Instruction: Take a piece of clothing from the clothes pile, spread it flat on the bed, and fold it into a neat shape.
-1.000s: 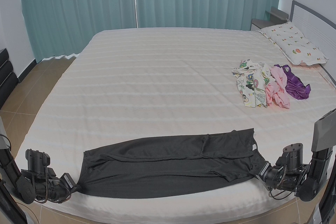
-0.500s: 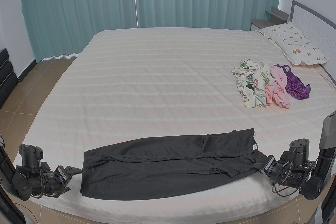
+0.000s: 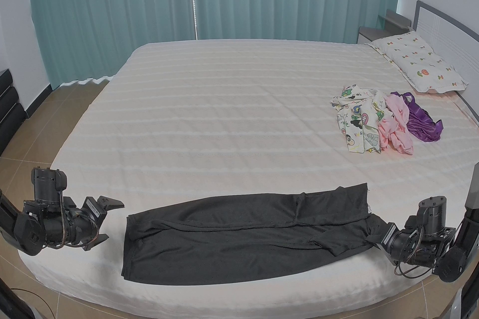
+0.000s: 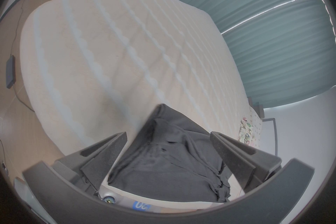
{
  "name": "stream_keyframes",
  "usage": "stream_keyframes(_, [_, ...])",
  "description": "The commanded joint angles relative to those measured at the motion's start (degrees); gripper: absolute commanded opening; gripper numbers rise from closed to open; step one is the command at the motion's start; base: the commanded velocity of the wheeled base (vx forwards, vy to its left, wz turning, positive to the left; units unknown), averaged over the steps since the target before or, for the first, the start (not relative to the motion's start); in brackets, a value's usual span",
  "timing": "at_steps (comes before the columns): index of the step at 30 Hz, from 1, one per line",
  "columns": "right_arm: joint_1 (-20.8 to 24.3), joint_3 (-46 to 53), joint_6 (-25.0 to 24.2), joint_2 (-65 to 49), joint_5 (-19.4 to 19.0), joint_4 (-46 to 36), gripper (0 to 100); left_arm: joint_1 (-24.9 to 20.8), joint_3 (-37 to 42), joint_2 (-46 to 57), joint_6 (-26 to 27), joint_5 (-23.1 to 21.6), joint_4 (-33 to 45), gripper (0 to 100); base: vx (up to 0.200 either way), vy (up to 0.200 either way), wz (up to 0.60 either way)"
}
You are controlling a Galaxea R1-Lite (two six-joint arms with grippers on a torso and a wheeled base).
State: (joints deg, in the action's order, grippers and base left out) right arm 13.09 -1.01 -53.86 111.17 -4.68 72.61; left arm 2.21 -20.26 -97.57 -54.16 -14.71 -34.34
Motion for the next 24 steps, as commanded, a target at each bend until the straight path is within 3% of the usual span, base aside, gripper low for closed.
stream_keyframes(1, [0.4, 1.0, 1.2, 1.9, -0.2, -0.8, 0, -3.1, -2.2, 0.3, -1.4, 0.1, 0.4, 100, 0.0, 0.0, 0.0])
stream_keyframes(2, [0.4, 1.0, 1.5, 1.9, -0.2, -0.8, 100, -3.2, -2.2, 0.3, -1.5, 0.1, 0.3, 100, 0.0, 0.0, 0.0])
stream_keyframes(8, [0.1, 1.0, 2.8, 2.6, -0.1, -4.2, 100, -3.3, -2.0, -1.4, -1.9, 0.1, 0.2, 100, 0.0, 0.0, 0.0])
stream_keyframes(11, [0.4, 0.9, 6.0, 1.9, -0.1, -8.8, 100, -3.4, -2.1, -1.9, -1.9, 0.0, 0.2, 100, 0.0, 0.0, 0.0])
stream_keyframes(15, [-0.3, 0.5, 6.2, -0.3, 0.5, -7.6, 100, -3.9, -2.1, -1.9, -2.1, -0.1, 0.2, 100, 0.0, 0.0, 0.0])
stream_keyframes(24, [-3.2, -0.9, 6.2, -8.9, 0.9, -8.0, 100, -9.8, -2.3, -4.8, -4.8, 1.6, -0.2, 100, 0.0, 0.0, 0.0])
